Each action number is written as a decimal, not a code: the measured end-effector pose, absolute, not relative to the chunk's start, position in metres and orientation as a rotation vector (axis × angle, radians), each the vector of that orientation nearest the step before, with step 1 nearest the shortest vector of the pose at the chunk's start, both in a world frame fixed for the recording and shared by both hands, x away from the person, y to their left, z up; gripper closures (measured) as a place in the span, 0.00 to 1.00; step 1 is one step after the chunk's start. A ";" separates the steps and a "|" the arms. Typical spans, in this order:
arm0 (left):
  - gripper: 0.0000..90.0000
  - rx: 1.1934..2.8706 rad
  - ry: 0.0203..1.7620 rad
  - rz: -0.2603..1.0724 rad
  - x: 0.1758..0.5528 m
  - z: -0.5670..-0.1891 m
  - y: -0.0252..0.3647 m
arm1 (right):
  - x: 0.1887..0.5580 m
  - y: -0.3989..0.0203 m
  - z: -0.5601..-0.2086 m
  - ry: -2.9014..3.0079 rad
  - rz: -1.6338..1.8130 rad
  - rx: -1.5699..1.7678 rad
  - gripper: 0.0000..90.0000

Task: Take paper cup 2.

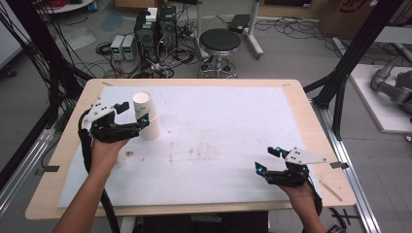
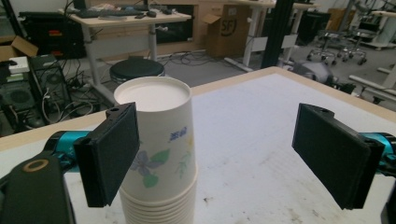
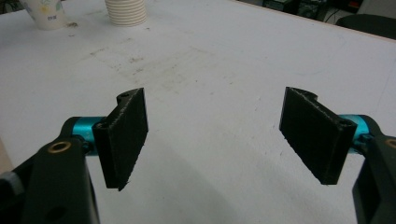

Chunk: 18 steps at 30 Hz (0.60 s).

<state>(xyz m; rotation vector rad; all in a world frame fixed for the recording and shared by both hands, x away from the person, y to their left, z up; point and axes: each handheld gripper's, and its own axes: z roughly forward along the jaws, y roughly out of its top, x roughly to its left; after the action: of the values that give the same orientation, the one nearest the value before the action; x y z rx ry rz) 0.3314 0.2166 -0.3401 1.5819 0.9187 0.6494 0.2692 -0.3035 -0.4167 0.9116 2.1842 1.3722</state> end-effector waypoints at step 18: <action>0.17 1.648 1.029 0.655 0.380 -0.339 0.210 | 0.270 -0.304 -0.418 2.188 1.375 0.916 0.27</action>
<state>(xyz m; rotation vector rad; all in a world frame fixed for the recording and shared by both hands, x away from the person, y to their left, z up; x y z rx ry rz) 0.3804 0.2097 -0.3390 1.6484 1.0291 0.6549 0.2698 -0.3043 -0.4176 0.9164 2.1882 1.3749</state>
